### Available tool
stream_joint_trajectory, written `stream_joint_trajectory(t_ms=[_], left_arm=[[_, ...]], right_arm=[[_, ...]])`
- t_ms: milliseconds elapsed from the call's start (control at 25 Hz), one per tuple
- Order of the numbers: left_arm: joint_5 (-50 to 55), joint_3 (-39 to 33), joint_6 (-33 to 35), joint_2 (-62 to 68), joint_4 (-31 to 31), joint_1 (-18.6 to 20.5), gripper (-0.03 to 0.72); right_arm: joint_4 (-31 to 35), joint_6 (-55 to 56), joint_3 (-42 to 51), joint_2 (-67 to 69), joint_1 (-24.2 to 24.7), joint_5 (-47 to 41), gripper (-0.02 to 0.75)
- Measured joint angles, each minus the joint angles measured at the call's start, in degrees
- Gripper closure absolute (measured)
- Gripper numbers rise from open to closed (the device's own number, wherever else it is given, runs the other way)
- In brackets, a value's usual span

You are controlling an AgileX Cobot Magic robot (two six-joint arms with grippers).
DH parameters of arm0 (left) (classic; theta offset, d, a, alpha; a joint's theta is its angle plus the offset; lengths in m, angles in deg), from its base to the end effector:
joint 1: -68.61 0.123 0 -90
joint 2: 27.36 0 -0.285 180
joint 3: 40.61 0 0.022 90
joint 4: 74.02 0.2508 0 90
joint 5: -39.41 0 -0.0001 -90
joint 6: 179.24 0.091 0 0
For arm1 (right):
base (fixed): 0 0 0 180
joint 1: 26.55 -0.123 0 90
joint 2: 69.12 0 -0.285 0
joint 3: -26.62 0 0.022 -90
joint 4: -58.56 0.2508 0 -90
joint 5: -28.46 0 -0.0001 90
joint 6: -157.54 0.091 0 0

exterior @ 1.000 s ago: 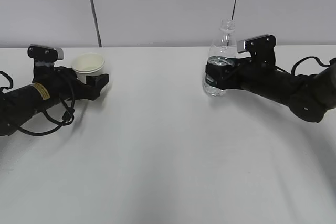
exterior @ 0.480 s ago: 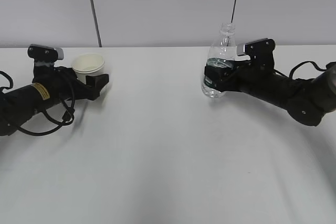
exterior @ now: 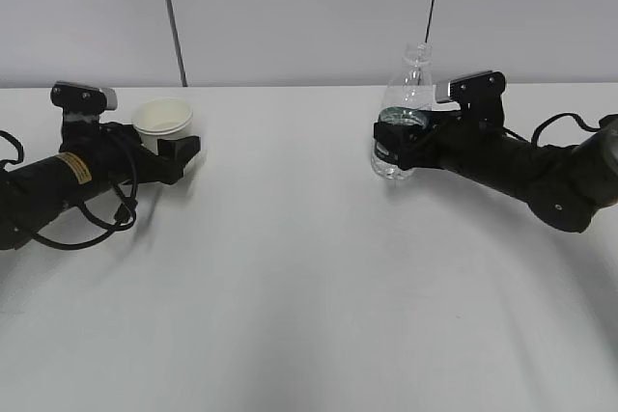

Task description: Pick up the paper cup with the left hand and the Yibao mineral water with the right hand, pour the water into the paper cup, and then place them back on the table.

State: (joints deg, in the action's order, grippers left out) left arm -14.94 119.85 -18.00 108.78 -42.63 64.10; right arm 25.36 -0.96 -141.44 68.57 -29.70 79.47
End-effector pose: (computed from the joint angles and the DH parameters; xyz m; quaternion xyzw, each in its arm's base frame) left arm 0.4039 -0.0705 0.0786 0.1669 0.7713 -0.1917 0.5835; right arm 0.4338 0.0626 0.0900 -0.1616 0.7622 0.1834 0.5995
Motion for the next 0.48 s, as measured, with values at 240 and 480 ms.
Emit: stream_joint_trajectory(t_ms=[240,480], left_arm=[[0.00,0.00,0.00,0.00,0.00,0.00,0.102],[0.00,0.00,0.00,0.00,0.00,0.00,0.102]], right_arm=[[0.00,-0.11,-0.09,0.00,0.00,0.52,0.092],[-0.73,-0.11,-0.09,0.00,0.00,0.52,0.087]])
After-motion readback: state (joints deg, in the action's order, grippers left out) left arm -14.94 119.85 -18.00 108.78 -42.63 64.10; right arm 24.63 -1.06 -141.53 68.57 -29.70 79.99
